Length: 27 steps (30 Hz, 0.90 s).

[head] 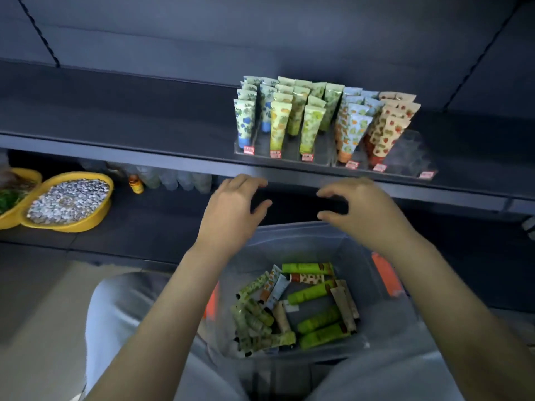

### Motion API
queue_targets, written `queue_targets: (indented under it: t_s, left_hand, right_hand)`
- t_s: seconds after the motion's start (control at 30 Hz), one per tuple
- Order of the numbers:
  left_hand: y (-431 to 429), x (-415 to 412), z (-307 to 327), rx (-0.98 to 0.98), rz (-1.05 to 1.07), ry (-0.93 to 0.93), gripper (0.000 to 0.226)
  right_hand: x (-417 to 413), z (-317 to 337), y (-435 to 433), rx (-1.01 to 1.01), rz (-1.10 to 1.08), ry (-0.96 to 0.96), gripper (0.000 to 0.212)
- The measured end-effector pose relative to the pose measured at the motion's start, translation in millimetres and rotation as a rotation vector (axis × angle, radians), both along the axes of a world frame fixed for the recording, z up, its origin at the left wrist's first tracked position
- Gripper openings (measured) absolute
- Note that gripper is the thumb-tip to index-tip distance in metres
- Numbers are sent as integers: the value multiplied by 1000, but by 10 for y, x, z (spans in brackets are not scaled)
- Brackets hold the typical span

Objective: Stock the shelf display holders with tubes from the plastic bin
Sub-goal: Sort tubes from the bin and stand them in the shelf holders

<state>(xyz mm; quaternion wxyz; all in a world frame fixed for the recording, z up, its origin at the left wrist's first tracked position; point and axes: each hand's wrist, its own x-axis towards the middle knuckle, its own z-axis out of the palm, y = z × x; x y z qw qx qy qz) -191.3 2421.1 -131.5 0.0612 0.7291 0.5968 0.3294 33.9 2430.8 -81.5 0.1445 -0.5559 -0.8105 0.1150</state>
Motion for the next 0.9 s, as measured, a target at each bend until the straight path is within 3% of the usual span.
queue_targets:
  t_s: [0.23, 0.47, 0.8, 0.9]
  left_hand:
    - [-371, 242, -1012, -389, -65, 67, 35]
    - [-644, 241, -1719, -734, 36, 50, 35]
    - [-359, 243, -2109, -809, 261, -87, 48]
    - [-257, 267, -2256, -837, 337, -145, 55]
  right_hand:
    - [345, -1229, -400, -289, -135, 76, 34]
    - [543, -1994, -554, -476, -285, 137, 33]
    - [639, -2354, -224, -599, -462, 247, 32]
    - [721, -2460, -141, -630, -587, 357, 34]
